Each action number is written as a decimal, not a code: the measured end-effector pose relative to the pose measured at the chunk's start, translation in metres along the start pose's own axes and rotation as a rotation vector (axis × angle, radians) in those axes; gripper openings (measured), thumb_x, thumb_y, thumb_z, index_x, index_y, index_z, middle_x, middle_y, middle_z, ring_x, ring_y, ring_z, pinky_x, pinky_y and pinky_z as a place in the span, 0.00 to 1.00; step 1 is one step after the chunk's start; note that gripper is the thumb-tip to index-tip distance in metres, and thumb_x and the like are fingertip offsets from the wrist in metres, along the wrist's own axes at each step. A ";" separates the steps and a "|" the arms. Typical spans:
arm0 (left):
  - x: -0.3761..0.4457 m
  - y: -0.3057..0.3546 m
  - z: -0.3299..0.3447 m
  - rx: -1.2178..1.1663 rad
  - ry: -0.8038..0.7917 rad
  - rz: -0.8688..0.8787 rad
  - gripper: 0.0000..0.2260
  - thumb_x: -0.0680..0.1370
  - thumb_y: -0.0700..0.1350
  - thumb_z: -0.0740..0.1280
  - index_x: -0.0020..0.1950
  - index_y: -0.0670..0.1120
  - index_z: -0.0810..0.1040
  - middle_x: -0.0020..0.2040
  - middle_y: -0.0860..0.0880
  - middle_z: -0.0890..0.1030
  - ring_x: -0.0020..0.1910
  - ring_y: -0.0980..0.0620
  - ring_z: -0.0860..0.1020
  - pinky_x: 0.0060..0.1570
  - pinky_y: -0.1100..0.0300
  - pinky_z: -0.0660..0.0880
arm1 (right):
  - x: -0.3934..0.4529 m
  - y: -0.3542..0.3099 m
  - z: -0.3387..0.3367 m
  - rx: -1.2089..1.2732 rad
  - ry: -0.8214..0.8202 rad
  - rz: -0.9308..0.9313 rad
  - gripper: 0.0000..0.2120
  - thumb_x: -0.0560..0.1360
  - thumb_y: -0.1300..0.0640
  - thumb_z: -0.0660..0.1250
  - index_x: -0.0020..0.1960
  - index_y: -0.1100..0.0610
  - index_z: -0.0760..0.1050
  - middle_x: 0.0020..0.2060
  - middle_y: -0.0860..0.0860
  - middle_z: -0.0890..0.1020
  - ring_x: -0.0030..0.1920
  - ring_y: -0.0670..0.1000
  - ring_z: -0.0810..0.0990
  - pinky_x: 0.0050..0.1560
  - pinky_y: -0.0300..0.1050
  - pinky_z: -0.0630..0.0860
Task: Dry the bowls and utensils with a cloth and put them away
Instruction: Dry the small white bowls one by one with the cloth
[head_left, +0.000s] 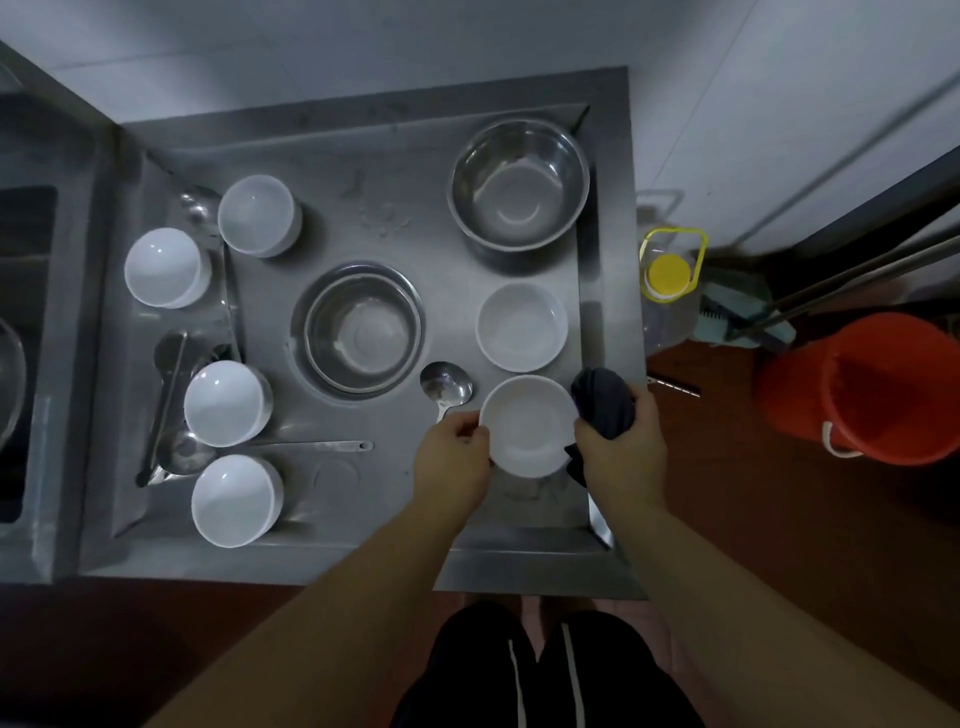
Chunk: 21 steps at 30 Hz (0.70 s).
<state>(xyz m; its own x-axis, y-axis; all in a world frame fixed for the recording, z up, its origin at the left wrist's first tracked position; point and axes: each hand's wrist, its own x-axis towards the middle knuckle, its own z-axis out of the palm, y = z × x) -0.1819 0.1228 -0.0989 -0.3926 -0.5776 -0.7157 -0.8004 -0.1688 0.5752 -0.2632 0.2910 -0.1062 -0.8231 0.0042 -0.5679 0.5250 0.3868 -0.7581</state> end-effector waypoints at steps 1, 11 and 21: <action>0.000 -0.001 0.000 0.010 -0.003 0.006 0.12 0.81 0.44 0.67 0.49 0.60 0.85 0.43 0.60 0.87 0.48 0.52 0.86 0.55 0.46 0.85 | -0.001 0.000 0.001 -0.011 -0.003 0.001 0.28 0.74 0.61 0.75 0.51 0.25 0.72 0.43 0.33 0.81 0.45 0.36 0.81 0.44 0.44 0.79; -0.001 -0.001 -0.001 0.106 -0.016 0.060 0.14 0.80 0.44 0.65 0.58 0.57 0.87 0.43 0.55 0.88 0.46 0.49 0.87 0.54 0.44 0.85 | -0.005 -0.001 -0.002 0.006 0.022 -0.074 0.20 0.74 0.58 0.76 0.56 0.37 0.74 0.49 0.42 0.81 0.51 0.49 0.82 0.50 0.50 0.80; -0.044 0.009 -0.036 0.256 0.004 0.123 0.19 0.80 0.47 0.68 0.71 0.50 0.78 0.56 0.51 0.83 0.52 0.47 0.84 0.61 0.46 0.81 | -0.035 -0.023 -0.036 -0.049 0.054 -0.238 0.27 0.73 0.56 0.77 0.68 0.43 0.74 0.58 0.48 0.82 0.55 0.50 0.80 0.52 0.45 0.75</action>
<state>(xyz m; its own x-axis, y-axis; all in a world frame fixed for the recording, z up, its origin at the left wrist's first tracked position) -0.1557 0.1174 -0.0478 -0.4920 -0.5848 -0.6449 -0.8355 0.1091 0.5385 -0.2541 0.3147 -0.0572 -0.9336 -0.0436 -0.3557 0.3045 0.4271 -0.8514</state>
